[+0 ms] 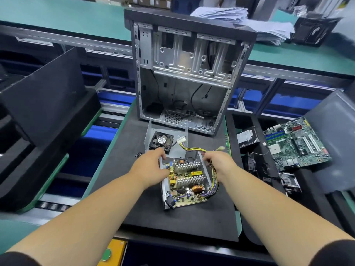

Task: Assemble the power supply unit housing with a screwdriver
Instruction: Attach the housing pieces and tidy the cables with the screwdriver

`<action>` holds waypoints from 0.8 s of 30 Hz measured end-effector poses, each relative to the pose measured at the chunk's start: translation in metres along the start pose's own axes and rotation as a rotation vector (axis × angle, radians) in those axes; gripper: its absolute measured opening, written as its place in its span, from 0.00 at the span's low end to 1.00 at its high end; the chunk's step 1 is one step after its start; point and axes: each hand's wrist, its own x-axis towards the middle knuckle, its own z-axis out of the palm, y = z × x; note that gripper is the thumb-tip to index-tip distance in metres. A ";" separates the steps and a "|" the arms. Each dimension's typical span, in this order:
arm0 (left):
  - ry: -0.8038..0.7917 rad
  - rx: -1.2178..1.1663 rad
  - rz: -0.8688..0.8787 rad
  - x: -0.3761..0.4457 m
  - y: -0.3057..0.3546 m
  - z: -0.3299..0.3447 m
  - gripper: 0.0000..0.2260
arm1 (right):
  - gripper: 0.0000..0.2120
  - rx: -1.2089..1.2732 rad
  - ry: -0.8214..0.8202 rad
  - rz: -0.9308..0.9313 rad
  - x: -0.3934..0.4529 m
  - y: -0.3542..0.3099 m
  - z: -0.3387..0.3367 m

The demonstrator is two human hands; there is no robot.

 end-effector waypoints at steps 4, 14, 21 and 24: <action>-0.079 0.009 0.053 -0.005 0.002 -0.003 0.14 | 0.08 -0.044 -0.021 -0.081 0.002 -0.014 0.007; -0.246 0.141 -0.128 -0.009 0.013 0.004 0.31 | 0.11 -0.779 -0.182 -0.217 -0.013 -0.053 -0.018; -0.255 0.160 -0.245 0.000 0.028 0.011 0.16 | 0.10 -0.834 -0.270 -0.207 -0.027 -0.065 -0.036; -0.247 0.129 -0.266 0.004 0.034 0.017 0.15 | 0.11 -0.838 -0.282 -0.196 -0.028 -0.059 -0.043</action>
